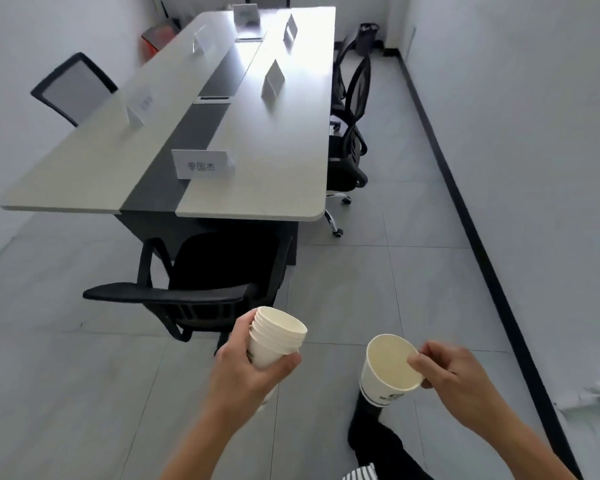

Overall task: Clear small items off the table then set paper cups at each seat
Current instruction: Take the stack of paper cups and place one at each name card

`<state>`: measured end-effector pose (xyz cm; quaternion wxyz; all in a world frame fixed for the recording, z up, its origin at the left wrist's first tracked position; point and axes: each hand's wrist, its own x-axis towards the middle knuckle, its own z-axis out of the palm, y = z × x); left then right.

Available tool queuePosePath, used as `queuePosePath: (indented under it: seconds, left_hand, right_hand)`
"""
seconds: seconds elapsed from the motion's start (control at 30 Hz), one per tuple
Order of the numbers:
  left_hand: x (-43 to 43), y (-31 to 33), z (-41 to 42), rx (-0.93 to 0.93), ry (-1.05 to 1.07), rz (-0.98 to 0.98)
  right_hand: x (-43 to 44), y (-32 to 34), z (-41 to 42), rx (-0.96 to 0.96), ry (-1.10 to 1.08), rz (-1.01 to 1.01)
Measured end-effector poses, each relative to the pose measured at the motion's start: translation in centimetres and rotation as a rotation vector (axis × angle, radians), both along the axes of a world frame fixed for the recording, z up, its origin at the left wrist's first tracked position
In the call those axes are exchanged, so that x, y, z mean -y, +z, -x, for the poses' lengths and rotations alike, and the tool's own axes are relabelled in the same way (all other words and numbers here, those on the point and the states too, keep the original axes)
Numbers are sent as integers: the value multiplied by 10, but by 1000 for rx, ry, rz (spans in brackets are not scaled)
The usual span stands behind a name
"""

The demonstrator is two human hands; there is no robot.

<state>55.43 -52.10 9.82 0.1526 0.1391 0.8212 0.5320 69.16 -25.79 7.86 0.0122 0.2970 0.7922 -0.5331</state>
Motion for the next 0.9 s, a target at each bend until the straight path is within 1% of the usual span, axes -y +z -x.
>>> queuePosePath:
  seconds: [0.23,0.43,0.57,0.7,0.9]
  left_hand:
    - [-99,-10,126,38,-21,-7]
    - [-167,11,229,50,55,-39]
    - [-179,10,283,63,145,-43]
    - [-180,-6,348,83,206,-34]
    - [-172,-11,463,76,289,-65]
  right_hand:
    - [-108,-13,133,-6,-52,28]
    - [-182,3,273,-32,88,4]
    - [-202,8,358,-27,168,7]
    - [-208,0,439,-26,228,37]
    - [-200,-1,564,-20,242,17]
